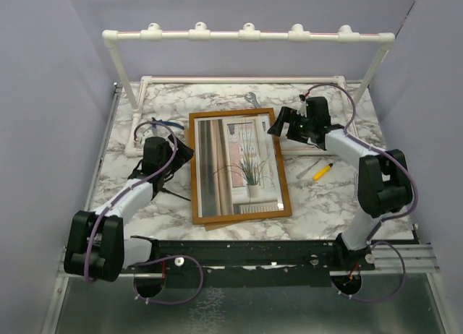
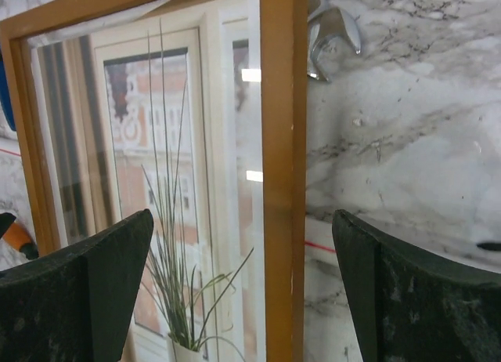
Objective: Take the photo out of the frame
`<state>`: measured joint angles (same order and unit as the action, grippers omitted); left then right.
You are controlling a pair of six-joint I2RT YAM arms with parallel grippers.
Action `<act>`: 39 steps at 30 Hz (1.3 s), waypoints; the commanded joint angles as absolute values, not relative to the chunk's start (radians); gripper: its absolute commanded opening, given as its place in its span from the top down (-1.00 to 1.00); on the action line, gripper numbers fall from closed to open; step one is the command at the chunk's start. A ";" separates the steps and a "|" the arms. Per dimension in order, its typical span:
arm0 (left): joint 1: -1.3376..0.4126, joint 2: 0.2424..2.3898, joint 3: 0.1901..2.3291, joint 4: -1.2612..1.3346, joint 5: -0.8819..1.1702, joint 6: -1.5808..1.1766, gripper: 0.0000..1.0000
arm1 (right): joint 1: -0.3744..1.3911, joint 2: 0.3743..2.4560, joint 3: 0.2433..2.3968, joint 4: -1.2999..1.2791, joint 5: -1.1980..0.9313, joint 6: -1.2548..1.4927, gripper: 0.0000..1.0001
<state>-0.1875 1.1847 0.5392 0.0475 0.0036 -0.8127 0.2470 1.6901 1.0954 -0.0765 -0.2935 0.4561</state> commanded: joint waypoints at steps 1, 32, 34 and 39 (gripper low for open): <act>-0.177 1.291 0.588 0.197 0.038 -0.825 -0.88 | 0.224 1.795 1.196 -0.075 -0.385 0.458 -1.00; -0.148 1.761 0.960 0.232 0.073 -0.812 -0.77 | 0.234 2.103 1.499 -0.103 -0.549 0.435 -0.76; -0.149 1.773 0.974 0.236 0.098 -0.812 -0.69 | 0.240 2.112 1.509 -0.102 -0.557 0.437 -0.72; -0.149 1.836 1.024 0.264 0.161 -0.826 -0.38 | 0.245 2.129 1.534 -0.105 -0.567 0.443 -0.65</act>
<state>-0.1509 1.7817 0.9661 0.2367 0.0822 -0.8131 0.2306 2.0960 1.4982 -0.0963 -0.5125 0.4404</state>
